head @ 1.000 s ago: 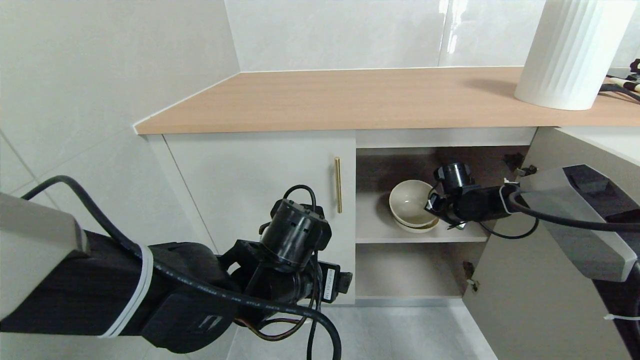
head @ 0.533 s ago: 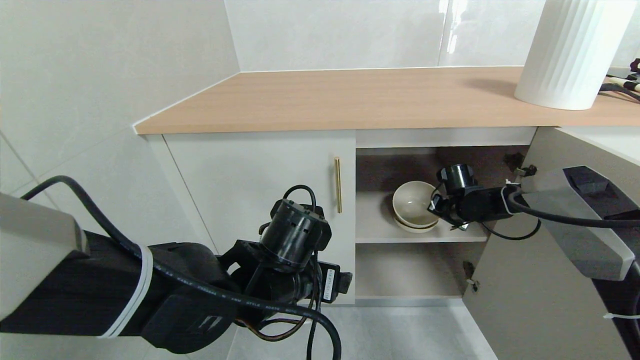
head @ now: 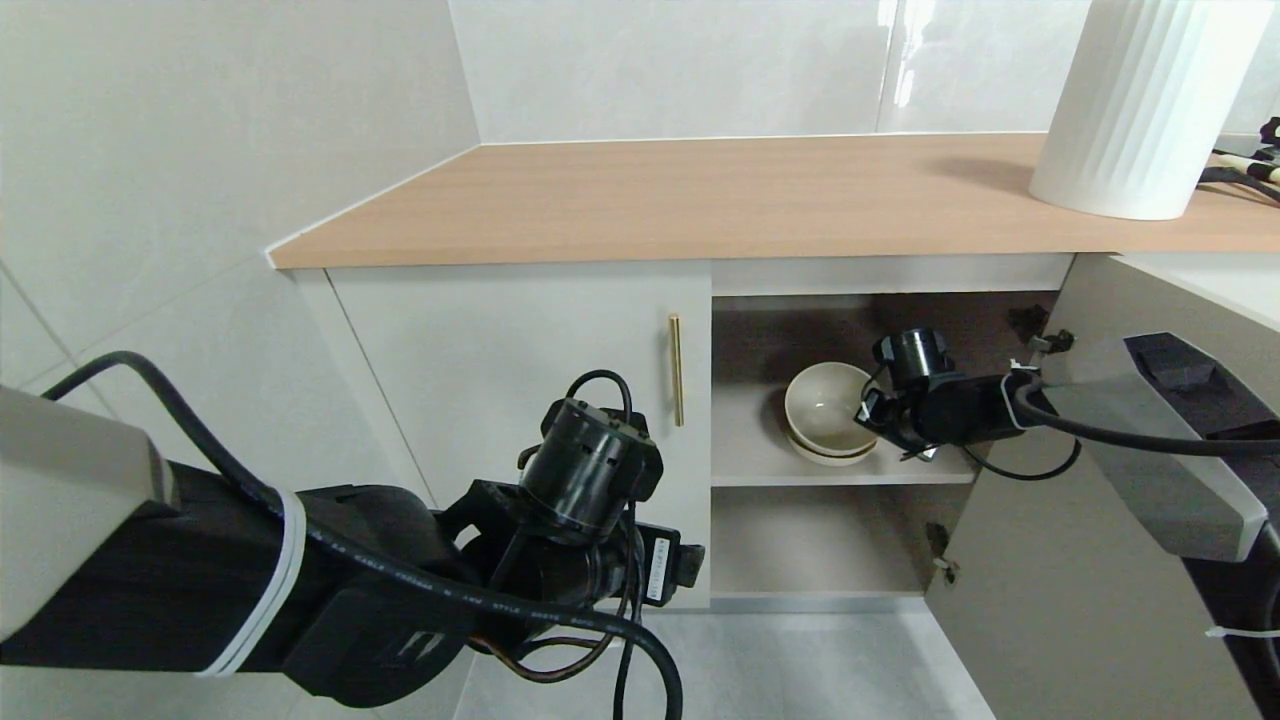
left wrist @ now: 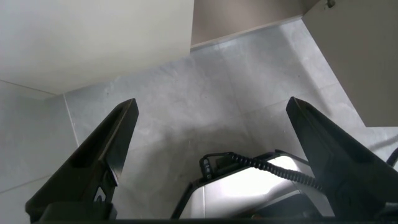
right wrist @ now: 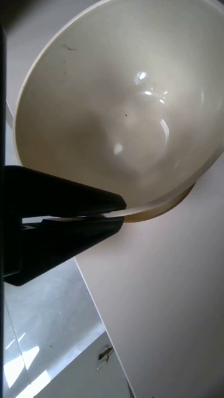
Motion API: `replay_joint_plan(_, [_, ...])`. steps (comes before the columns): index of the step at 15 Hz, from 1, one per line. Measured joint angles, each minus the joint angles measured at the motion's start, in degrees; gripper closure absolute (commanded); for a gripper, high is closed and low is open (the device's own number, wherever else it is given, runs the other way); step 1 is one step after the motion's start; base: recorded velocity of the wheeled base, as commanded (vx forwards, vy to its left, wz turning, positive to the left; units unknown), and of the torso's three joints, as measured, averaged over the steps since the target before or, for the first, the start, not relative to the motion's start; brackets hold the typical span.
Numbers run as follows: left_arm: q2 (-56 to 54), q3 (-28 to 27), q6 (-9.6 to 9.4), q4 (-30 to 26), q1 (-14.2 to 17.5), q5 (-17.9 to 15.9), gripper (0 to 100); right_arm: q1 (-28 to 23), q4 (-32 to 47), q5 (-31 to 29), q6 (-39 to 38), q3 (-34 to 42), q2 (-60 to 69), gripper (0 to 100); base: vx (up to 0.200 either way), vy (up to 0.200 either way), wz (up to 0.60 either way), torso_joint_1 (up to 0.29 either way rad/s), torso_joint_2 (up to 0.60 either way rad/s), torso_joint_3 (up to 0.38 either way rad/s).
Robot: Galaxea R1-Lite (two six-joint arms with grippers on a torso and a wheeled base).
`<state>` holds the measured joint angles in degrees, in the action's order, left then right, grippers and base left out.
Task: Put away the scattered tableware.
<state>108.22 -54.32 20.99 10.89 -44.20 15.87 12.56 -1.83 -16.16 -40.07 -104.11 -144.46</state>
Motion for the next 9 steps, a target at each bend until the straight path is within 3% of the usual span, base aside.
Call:
replay_joint_plan(1, [0.0, 0.0, -0.02, 0.0, 0.0, 0.0, 0, 0.0, 0.0, 0.0, 0.2, 0.0, 0.0, 0, 0.0, 0.0, 0.0, 0.0, 0.0, 0.0])
replay_joint_plan(9, [0.0, -0.1, -0.11, 0.0, 0.0, 0.0, 0, 0.1, 0.4, 0.0, 0.2, 0.2, 0.1, 0, 0.0, 0.0, 0.0, 0.0, 0.0, 0.0])
